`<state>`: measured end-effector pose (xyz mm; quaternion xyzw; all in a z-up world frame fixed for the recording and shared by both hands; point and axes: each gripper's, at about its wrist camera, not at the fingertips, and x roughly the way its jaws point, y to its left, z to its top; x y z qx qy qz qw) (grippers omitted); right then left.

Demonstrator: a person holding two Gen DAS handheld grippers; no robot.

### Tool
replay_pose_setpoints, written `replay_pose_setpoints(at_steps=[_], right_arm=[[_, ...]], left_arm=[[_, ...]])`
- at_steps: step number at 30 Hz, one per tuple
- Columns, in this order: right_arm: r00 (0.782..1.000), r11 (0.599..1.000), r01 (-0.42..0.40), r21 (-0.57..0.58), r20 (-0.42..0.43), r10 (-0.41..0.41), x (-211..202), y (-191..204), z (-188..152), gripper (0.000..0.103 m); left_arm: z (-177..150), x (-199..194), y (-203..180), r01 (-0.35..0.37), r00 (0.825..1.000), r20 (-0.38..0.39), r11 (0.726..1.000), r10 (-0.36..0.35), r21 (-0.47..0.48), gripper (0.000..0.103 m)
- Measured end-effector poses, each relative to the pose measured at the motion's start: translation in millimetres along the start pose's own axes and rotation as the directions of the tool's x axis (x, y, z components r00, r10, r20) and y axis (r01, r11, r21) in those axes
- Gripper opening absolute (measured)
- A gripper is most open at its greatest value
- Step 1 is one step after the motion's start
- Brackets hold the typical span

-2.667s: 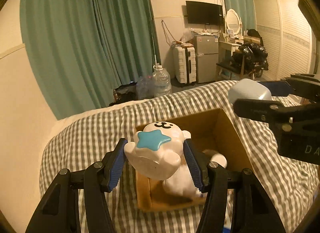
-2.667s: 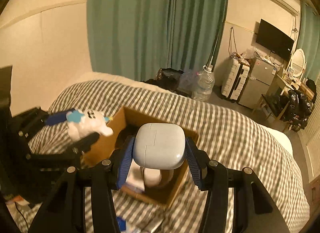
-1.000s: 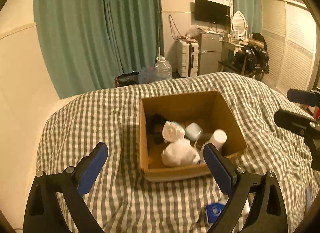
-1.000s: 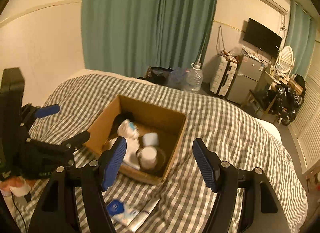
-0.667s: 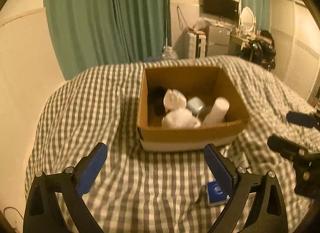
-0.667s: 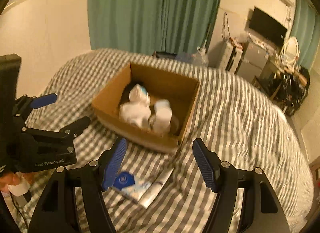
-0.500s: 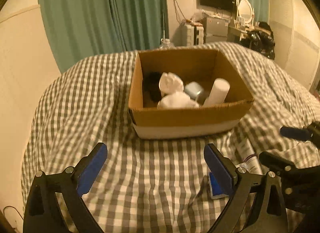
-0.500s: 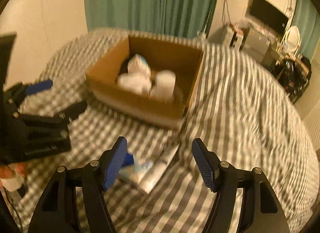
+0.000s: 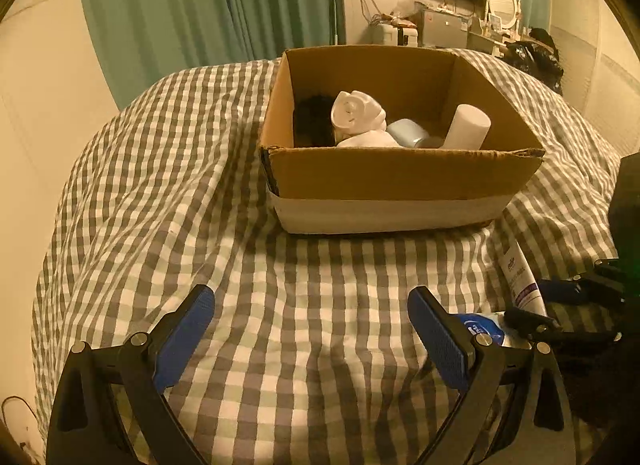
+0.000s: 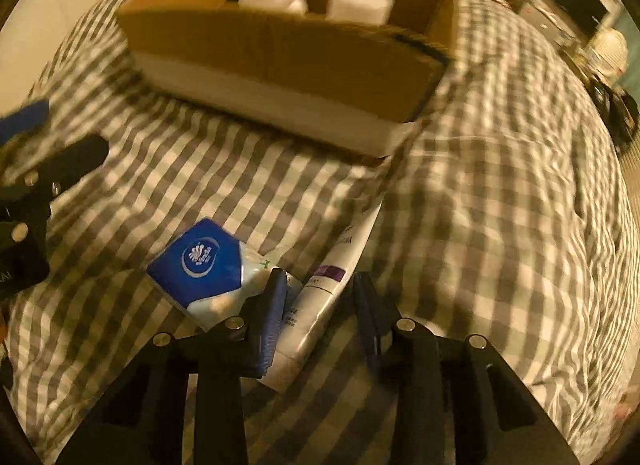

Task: Organize objects
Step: 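Grasp the blue tissue pack with the left tool while the right tool grasps the white lotion tube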

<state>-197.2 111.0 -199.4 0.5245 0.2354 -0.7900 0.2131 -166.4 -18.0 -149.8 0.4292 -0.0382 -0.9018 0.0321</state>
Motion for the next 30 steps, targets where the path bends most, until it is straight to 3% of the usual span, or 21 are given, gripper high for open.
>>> replay_pose_setpoints(at_steps=[3, 5, 12, 20, 30], right_arm=[[1.0, 1.0, 0.012, -0.027, -0.022, -0.013, 7.3, 4.8, 1.1, 0.034], [1.0, 1.0, 0.004, -0.026, -0.018, -0.005, 6.8, 4.2, 0.0, 0.028], [0.992, 0.998, -0.062, -0.001, 0.111, 0.061, -27.2, -2.8, -9.7, 0.019], [0.969, 0.997, -0.066, 0.03, 0.242, 0.057, -81.8, -25.2, -20.8, 0.019], [0.966, 0.993, -0.089, 0.083, 0.248, 0.066, -84.0, -55.9, -12.9, 0.019]], left_arm=[[-0.3, 1.2, 0.6, -0.006, 1.0, -0.008, 1.0, 0.006, 0.0, 0.1], [-1.6, 2.0, 0.8, -0.009, 1.0, -0.016, 1.0, 0.009, 0.001, 0.1], [-4.6, -2.6, -9.6, -0.003, 1.0, -0.021, 1.0, 0.004, 0.03, 0.1], [-6.0, -10.5, -52.9, 0.126, 0.99, -0.067, 0.989, -0.122, 0.072, 0.1], [-19.8, 15.4, -96.0, 0.211, 0.969, -0.162, 0.967, -0.187, 0.143, 0.1]])
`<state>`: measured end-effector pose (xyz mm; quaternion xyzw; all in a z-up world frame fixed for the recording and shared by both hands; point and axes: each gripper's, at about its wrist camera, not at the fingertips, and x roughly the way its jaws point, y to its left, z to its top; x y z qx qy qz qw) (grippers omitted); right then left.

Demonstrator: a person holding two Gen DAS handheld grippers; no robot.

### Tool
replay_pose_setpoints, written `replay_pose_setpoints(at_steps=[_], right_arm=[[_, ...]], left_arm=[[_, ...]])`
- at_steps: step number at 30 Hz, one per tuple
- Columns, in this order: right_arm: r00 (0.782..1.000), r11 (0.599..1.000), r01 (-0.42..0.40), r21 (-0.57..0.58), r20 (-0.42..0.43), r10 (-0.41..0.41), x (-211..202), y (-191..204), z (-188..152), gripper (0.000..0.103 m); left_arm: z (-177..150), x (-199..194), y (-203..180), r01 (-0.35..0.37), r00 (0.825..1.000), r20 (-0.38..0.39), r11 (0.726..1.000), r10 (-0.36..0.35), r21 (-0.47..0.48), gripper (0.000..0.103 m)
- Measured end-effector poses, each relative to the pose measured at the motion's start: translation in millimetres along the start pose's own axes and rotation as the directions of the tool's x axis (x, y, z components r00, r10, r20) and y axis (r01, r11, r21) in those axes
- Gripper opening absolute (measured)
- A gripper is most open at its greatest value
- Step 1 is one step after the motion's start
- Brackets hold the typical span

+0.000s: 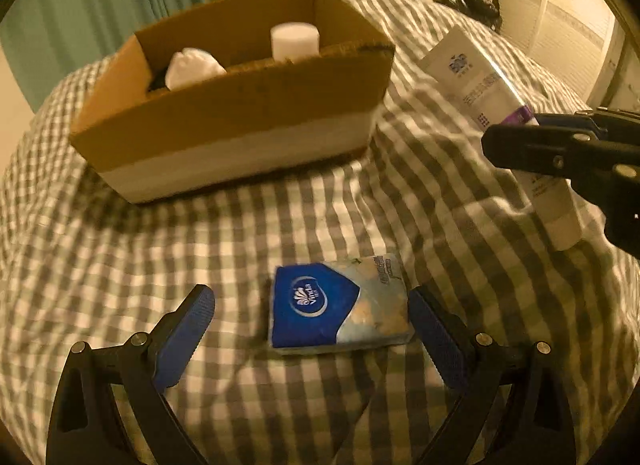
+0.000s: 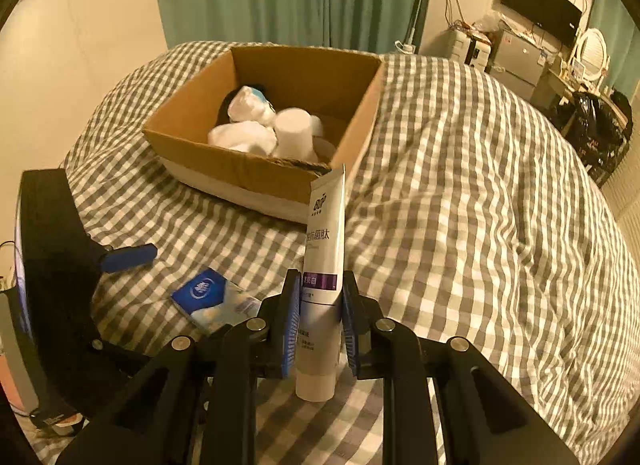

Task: Organize objects
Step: 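Grasp the blue tissue pack with the left tool while the right tool grasps the white lotion tube, then carry tissue pack and lotion tube over the box and lower them inside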

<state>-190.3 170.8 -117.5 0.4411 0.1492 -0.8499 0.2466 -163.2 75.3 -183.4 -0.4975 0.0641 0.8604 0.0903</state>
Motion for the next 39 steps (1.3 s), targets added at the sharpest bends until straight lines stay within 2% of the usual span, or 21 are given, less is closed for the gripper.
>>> replay_pose_setpoints(at_steps=[4, 8, 11, 13, 16, 22, 26, 29, 39], right_arm=[[1.0, 1.0, -0.02, 0.023, -0.018, 0.02, 14.0, -6.0, -3.7, 0.019], [0.999, 0.999, -0.032, 0.039, -0.036, 0.034, 25.4, -8.0, -7.7, 0.018], [0.999, 0.998, -0.034, 0.045, -0.038, 0.036, 26.7, -7.9, -9.3, 0.018], [0.999, 0.998, -0.032, 0.047, -0.034, 0.033, 25.3, -6.7, -9.7, 0.018], [0.999, 0.999, -0.024, 0.04, -0.034, 0.026, 22.7, -2.4, -9.8, 0.016], [0.998, 1.0, -0.012, 0.015, -0.066, 0.013, 30.1, 2.8, -12.7, 0.016], [0.996, 1.0, -0.011, 0.002, -0.089, 0.011, 39.4, 5.9, -14.5, 0.023], [0.992, 1.0, 0.01, -0.022, -0.126, -0.012, 52.6, 9.2, -18.8, 0.023], [0.998, 0.998, 0.042, -0.043, -0.044, -0.043, 23.6, 18.1, -16.2, 0.021]], left_arm=[[-2.3, 15.3, 1.5, 0.045, 0.998, -0.048, 0.999, -0.046, -0.024, 0.1], [-4.7, 21.0, 2.3, 0.075, 0.996, -0.052, 0.996, -0.078, -0.045, 0.1], [-4.9, 20.9, 5.3, 0.08, 0.995, -0.047, 0.995, -0.083, -0.065, 0.092], [-4.6, 18.6, 6.0, 0.101, 0.993, -0.048, 0.992, -0.104, -0.072, 0.078], [-4.6, 14.4, 7.5, 0.107, 0.993, -0.044, 0.991, -0.11, -0.078, 0.076], [-1.0, -8.0, 21.3, 0.071, 0.997, 0.01, 0.992, -0.071, -0.107, 0.076], [0.9, -17.1, 35.7, 0.03, 0.999, 0.032, 0.991, -0.026, -0.127, 0.076], [-0.8, -20.0, 45.1, 0.012, 0.999, 0.037, 0.99, -0.007, -0.142, 0.076], [2.5, -38.5, 51.3, -0.006, 0.997, 0.079, 0.987, 0.019, -0.16, 0.076]])
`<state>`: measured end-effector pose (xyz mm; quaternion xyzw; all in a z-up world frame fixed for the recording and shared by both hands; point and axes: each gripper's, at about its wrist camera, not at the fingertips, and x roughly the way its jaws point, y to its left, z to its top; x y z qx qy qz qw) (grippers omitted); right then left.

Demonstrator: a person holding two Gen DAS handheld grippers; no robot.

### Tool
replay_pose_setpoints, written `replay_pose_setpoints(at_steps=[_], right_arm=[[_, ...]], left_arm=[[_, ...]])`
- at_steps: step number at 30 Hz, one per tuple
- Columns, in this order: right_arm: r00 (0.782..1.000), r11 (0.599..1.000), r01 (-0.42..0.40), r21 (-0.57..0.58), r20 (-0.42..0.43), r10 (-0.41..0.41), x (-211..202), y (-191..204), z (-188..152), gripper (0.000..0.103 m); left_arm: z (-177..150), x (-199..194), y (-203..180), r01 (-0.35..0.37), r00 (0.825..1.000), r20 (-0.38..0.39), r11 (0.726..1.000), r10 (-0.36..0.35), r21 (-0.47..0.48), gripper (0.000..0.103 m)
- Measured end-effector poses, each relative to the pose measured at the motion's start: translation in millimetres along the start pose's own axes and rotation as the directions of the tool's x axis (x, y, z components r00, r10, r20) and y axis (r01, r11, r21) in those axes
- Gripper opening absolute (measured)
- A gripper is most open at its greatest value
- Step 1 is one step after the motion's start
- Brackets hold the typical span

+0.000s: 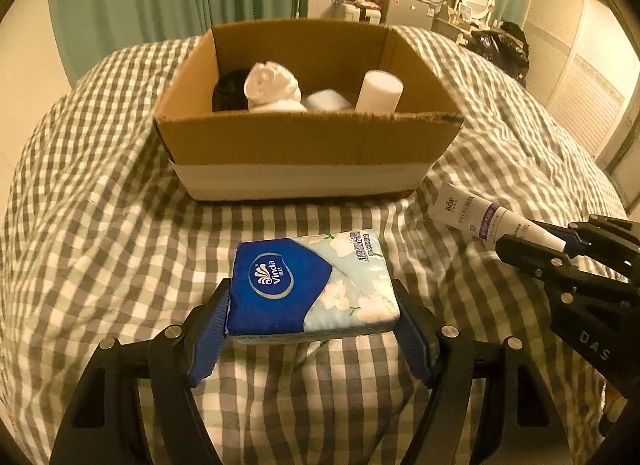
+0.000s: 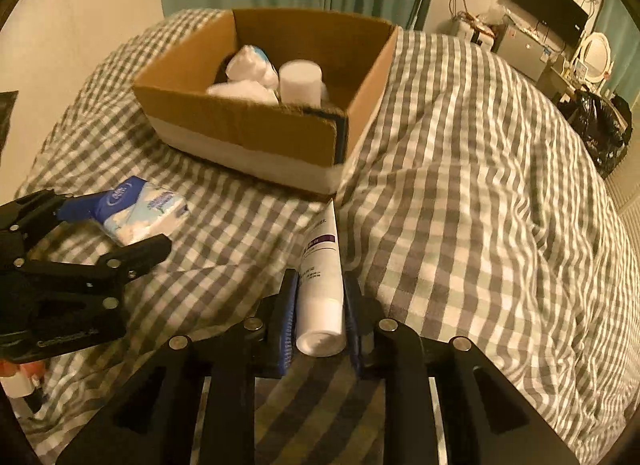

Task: Organize objects
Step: 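Carry tissue pack and lotion tube over the box and lower them inside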

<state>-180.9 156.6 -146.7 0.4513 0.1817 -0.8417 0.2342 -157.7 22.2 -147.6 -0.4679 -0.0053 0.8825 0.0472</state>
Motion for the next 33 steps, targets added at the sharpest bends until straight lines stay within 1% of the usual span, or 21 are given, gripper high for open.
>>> replay_pose_setpoints(at_steps=[7, 12, 15, 19, 26, 33], right_arm=[[0.997, 0.999, 0.007, -0.034, 0.078, -0.004, -39.3, 13.2, 8.9, 0.021], [0.989, 0.998, 0.011, -0.058, 0.148, -0.003, -71.8, 23.2, 17.0, 0.021], [0.982, 0.998, 0.012, -0.066, 0.19, 0.001, -89.2, 25.5, 25.0, 0.021], [0.972, 0.997, 0.01, -0.074, 0.236, 0.008, -104.9, 28.0, 45.5, 0.021], [0.955, 0.996, -0.004, -0.084, 0.295, 0.029, -112.5, 30.1, 88.1, 0.021], [0.943, 0.996, -0.015, -0.092, 0.33, 0.044, -105.2, 28.7, 131.2, 0.021]], left_arm=[[10.1, -30.8, 1.2, -0.012, 0.998, 0.069, 1.0, 0.012, 0.003, 0.076], [21.7, -57.7, 4.2, -0.02, 0.992, 0.127, 1.0, 0.018, 0.012, 0.076], [37.1, -76.1, 6.6, -0.028, 0.985, 0.173, 0.999, 0.024, 0.021, 0.076], [56.5, -91.1, 10.6, -0.035, 0.975, 0.218, 0.999, 0.029, 0.021, 0.076], [97.2, -104.0, 21.9, -0.05, 0.959, 0.28, 0.999, 0.043, 0.018, 0.076], [131.9, -91.7, 30.9, -0.07, 0.953, 0.296, 0.997, 0.062, 0.015, 0.076]])
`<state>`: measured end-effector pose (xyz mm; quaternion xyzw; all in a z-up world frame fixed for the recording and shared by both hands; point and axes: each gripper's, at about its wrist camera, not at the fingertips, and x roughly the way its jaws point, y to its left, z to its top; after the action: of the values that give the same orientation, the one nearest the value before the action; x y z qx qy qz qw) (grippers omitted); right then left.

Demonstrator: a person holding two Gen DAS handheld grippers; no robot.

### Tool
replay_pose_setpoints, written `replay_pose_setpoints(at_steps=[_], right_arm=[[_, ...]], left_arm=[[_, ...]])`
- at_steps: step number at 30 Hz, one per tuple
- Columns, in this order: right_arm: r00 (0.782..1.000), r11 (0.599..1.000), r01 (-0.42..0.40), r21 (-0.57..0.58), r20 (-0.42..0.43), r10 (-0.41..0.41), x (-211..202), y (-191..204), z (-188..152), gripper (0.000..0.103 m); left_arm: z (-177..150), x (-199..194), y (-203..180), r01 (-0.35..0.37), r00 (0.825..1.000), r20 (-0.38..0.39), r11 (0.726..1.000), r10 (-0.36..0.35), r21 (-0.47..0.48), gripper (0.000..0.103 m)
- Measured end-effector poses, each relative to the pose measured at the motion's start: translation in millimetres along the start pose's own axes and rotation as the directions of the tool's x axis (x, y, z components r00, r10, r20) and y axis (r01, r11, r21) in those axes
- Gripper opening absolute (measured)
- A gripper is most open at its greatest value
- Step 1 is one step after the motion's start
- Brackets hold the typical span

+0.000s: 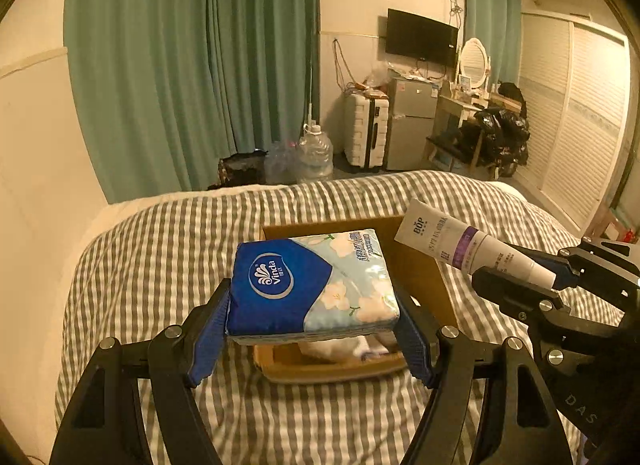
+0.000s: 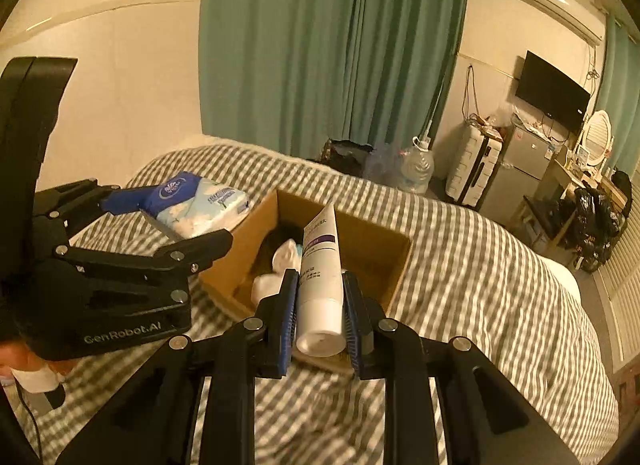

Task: Organize objects
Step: 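Carry tissue pack and lotion tube over the box and lower them inside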

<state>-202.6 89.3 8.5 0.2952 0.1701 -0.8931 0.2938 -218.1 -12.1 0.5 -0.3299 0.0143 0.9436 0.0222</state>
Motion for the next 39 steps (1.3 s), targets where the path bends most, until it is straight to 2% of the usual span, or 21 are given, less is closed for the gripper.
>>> replay_pose_setpoints(at_steps=[5, 9, 14, 17, 23, 29, 39], right_arm=[[1.0, 1.0, -0.004, 0.002, -0.001, 0.004, 24.4, -5.6, 22.8, 0.021], [1.0, 1.0, -0.014, 0.008, -0.011, 0.014, 49.2, -10.6, 37.0, 0.021], [0.999, 0.999, -0.025, 0.036, -0.045, 0.027, 87.8, -25.3, 42.2, 0.021], [0.997, 0.998, -0.031, 0.056, -0.073, 0.035, 110.8, -36.2, 37.7, 0.021], [0.989, 0.991, -0.057, 0.119, -0.13, 0.073, 148.4, -55.2, 23.5, 0.021], [0.975, 0.981, -0.103, 0.165, -0.178, 0.133, 178.6, -64.9, 11.2, 0.021], [0.963, 0.987, -0.096, 0.129, -0.237, 0.125, 206.7, -56.8, -7.7, 0.02]], left_arm=[[13.3, 25.5, -3.4, -0.06, 0.998, 0.013, 0.997, 0.059, 0.049, 0.076], [18.8, 49.5, -1.5, -0.059, 0.998, -0.004, 0.997, 0.059, 0.049, 0.076], [17.0, 83.0, 6.1, -0.042, 0.997, -0.061, 0.998, 0.045, 0.045, 0.076], [15.6, 100.9, 7.5, -0.026, 0.996, -0.087, 0.999, 0.03, 0.044, 0.076], [17.5, 133.9, 5.9, 0.049, 0.991, -0.127, 0.999, -0.046, 0.022, 0.076], [14.1, 162.2, 1.5, 0.043, 0.985, -0.169, 0.997, -0.032, 0.061, 0.076], [-1.4, 191.2, -4.2, 0.011, 0.971, -0.24, 0.995, 0.014, 0.101, 0.076]])
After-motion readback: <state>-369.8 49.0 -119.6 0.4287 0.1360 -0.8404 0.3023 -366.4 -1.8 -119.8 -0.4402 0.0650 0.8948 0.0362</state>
